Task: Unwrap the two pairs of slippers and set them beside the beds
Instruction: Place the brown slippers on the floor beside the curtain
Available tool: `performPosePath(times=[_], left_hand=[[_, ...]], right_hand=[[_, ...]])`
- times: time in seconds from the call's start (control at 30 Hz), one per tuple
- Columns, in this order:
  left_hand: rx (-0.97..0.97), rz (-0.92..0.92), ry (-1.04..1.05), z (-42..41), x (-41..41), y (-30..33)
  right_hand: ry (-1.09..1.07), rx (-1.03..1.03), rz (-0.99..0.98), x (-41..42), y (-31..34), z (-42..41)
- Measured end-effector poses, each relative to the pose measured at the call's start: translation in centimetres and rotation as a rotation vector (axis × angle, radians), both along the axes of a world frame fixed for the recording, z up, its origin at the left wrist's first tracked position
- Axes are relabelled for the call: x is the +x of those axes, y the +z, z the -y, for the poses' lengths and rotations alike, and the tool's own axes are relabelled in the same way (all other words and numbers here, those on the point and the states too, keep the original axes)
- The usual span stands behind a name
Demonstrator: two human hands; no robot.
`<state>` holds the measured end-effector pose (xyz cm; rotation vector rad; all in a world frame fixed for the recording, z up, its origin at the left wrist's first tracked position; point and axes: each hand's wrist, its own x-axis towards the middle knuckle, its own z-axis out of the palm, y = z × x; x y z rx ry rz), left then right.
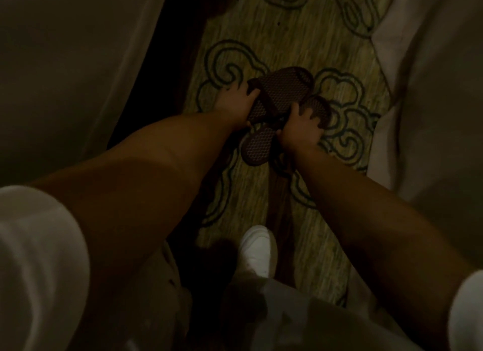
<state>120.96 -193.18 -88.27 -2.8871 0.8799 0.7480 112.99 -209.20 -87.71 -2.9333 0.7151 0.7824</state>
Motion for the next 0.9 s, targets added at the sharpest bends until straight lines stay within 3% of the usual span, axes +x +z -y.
performPosePath(times=[0.17, 0.5, 0.73, 0.9], left_hand=[[0.037, -0.017, 0.018, 0.5, 0.1, 0.9], [0.055, -0.073, 0.047, 1.2, -0.4, 2.0], [0.054, -0.012, -0.096, -2.5, 1.6, 2.2], [-0.038, 0.039, 0.044, -1.9, 0.5, 1.6]], right_hand=[[-0.022, -0.029, -0.026, -0.1, -0.3, -0.3], [0.322, -0.067, 0.004, 1.0, 0.6, 0.0], [0.085, 0.241, 0.017, 0.1, 0.3, -3.3], [0.039, 0.406, 0.002, 0.3, 0.2, -4.8]])
